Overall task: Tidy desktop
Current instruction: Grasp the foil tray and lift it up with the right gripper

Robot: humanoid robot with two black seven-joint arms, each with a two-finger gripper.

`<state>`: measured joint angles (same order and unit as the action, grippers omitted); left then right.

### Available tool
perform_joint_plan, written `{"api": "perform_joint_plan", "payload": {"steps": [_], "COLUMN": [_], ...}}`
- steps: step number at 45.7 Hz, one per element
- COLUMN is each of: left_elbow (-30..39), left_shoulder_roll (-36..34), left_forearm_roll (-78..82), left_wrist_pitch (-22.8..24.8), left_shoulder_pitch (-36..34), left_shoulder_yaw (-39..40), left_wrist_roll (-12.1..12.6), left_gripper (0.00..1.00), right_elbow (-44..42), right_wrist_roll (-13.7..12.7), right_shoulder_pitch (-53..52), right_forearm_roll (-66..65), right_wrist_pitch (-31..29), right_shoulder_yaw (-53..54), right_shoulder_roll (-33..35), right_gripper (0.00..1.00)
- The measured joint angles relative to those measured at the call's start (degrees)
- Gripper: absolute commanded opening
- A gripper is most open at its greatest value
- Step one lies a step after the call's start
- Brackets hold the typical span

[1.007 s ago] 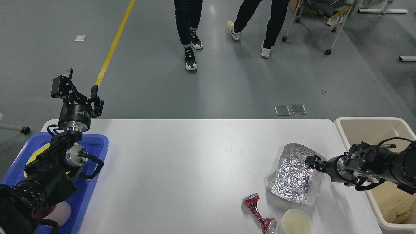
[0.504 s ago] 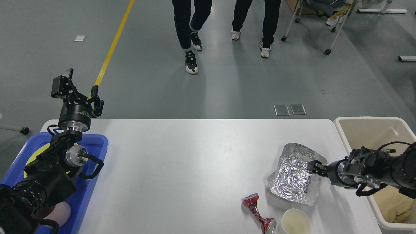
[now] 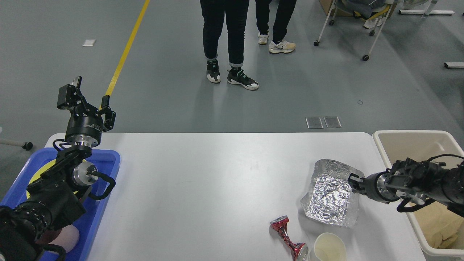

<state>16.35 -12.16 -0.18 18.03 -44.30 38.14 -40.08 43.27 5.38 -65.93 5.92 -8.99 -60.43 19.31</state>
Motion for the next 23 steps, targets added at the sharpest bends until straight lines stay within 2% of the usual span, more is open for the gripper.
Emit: {"api": "perform_joint_plan", "payload": {"steps": [14,18,23], "left_elbow": [0.01,0.01,0.01], "left_shoulder_roll": [-0.01,-0.01,-0.02], "left_forearm_roll": [0.00,0.00,0.02], "left_wrist_pitch": [0.00,0.00,0.00], "left_shoulder_pitch": [0.00,0.00,0.00], "left_shoulder_yaw": [0.00,0.00,0.00], "left_wrist_roll": [0.00,0.00,0.00], "left_gripper": [0.96,0.96,0.96], "right_elbow": [6.03,8.48,9.87], "right_wrist_roll": [0.41,0.48,0.51], "right_shoulder_pitch": [-10.65,-15.63,-23.63], "right_forearm_roll": [0.06,0.08,0.08], "right_wrist_pitch": [-1.47,-3.82,-10.38], "right_shoulder_yaw": [1.03,0.86,0.31], "right_shoulder_roll": [6.02,8.75,12.15], "right_gripper": [0.00,0.00,0.00]}}
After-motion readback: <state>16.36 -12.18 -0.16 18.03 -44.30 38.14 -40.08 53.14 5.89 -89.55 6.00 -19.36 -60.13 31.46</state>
